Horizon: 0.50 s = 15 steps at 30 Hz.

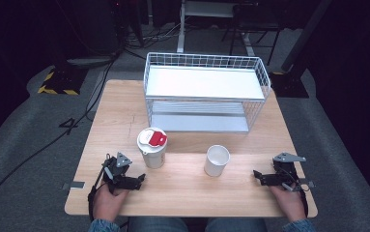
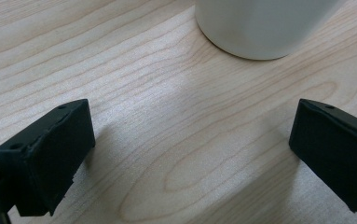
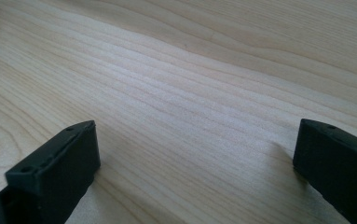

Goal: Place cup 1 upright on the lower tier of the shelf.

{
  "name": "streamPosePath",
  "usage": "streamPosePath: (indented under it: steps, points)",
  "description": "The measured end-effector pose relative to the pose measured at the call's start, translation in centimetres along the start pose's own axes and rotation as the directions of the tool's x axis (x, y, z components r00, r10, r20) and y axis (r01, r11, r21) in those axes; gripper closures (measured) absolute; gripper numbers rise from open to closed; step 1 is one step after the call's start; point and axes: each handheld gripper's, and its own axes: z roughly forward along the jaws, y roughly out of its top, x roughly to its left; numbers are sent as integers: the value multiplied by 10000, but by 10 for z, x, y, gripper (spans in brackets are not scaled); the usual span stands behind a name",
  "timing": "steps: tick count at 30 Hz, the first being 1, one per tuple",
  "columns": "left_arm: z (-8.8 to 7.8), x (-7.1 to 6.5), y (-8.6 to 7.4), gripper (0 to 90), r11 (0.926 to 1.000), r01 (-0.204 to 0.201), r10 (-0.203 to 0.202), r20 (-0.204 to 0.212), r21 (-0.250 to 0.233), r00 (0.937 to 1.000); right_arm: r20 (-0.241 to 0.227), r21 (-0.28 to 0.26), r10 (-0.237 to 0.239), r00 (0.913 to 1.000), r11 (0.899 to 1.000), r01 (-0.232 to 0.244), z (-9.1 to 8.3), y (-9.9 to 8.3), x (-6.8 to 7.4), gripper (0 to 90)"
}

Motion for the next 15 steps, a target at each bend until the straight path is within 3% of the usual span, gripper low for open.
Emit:
streamPosePath:
  steps: [9,15]
  points:
    - [0,0,0,6,10000,55,-55,-37,-22,10000,34,57,88,10000,9999,-88,-1,1,-1,13]
    - [0,0,0,6,10000,63,-63,-36,-20,10000,-166,-319,81,9998,9995,-86,-13,5,1,14]
